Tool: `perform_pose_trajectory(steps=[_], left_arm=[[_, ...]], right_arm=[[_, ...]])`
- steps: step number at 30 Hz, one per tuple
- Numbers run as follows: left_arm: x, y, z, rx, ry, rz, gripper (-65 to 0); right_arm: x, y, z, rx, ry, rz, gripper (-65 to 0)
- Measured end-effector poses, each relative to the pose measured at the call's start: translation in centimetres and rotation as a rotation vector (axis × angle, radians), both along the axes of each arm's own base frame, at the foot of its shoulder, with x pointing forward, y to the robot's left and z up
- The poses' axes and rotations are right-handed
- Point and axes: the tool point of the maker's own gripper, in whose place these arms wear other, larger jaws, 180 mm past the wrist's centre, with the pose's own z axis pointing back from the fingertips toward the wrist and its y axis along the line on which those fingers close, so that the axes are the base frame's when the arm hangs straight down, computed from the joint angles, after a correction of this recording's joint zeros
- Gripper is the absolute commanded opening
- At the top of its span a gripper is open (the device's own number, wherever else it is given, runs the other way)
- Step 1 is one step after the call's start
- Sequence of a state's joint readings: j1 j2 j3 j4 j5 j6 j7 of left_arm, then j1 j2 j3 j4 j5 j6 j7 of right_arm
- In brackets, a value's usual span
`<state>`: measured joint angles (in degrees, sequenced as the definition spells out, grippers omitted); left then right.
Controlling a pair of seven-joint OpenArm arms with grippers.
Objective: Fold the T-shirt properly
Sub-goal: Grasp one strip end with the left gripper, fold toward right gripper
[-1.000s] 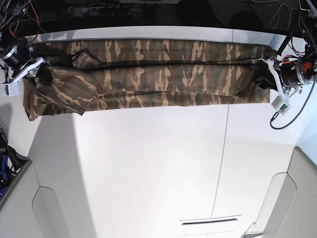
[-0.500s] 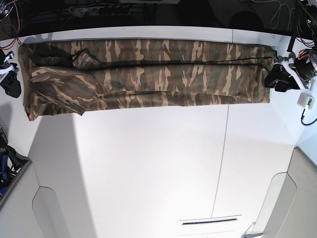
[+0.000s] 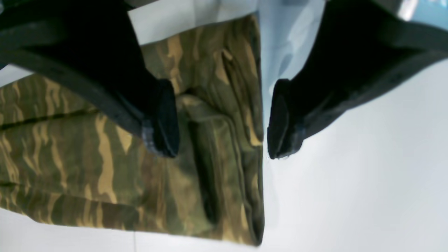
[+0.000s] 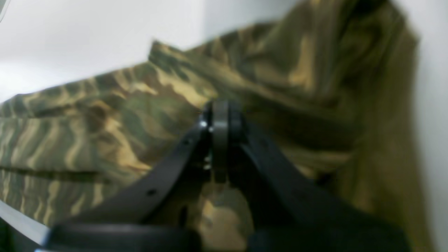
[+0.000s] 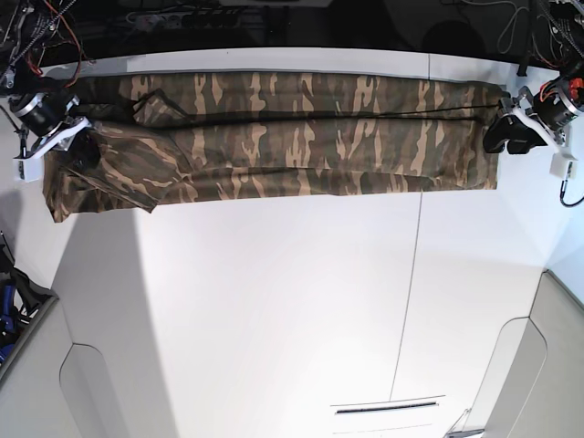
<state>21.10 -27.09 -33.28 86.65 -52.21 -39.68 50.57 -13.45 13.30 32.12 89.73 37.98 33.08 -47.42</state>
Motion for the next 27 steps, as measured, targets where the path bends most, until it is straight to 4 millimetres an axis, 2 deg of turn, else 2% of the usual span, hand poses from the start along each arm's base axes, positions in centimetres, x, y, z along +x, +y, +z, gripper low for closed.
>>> perform_pose_trajectory(steps=[2,5,10,16,19,20,21,24,25,27], left_arm=[[-0.3,0.2,-0.5,-0.006,0.016,0.01,-22.6],[-0.6,0.3,-1.0,-0.024,0.028,0.023,-22.6],[-0.7,-1.3,-2.4,-0.093,0.03,0.022,-22.6],[-0.1,-4.1,-3.0,-0.141,0.023,-0.038,-22.7],[-0.3,-4.6,-3.2,-0.154,0.032,-0.054,-23.7],[-0.3,-4.8,-3.1,-0.166,0.034,-0.054,-27.0],[-0.3,-5.0,-3.1,-0.177,0.037,-0.056,-33.3],[-0.7,-5.3,-3.4,-0.193,0.063,-0.057,-60.4],[-0.8,-5.4,-3.4,-0.204,0.063,-0.053,-65.0],[-0.8,-5.4,-3.4,-0.207,0.063,-0.052,-65.0]], right_arm=[[-0.6,0.3,-1.7,0.034,0.048,-0.008,-65.0],[-0.1,0.3,-2.4,0.073,0.051,-0.026,-65.0],[0.2,0.5,-2.3,0.112,0.038,-0.042,-65.0],[0.1,0.6,-2.4,0.113,0.047,-0.037,-65.0],[0.0,0.6,-2.4,0.112,0.05,-0.035,-65.0],[0.0,0.6,-2.4,0.113,0.05,-0.036,-65.0],[0.0,0.6,-2.4,0.112,0.05,-0.035,-65.0],[0.1,0.7,-2.3,0.118,0.047,-0.037,-65.0],[0.1,0.7,-2.3,0.117,0.047,-0.037,-65.0],[0.1,0.7,-2.3,0.123,0.045,-0.037,-65.0]])
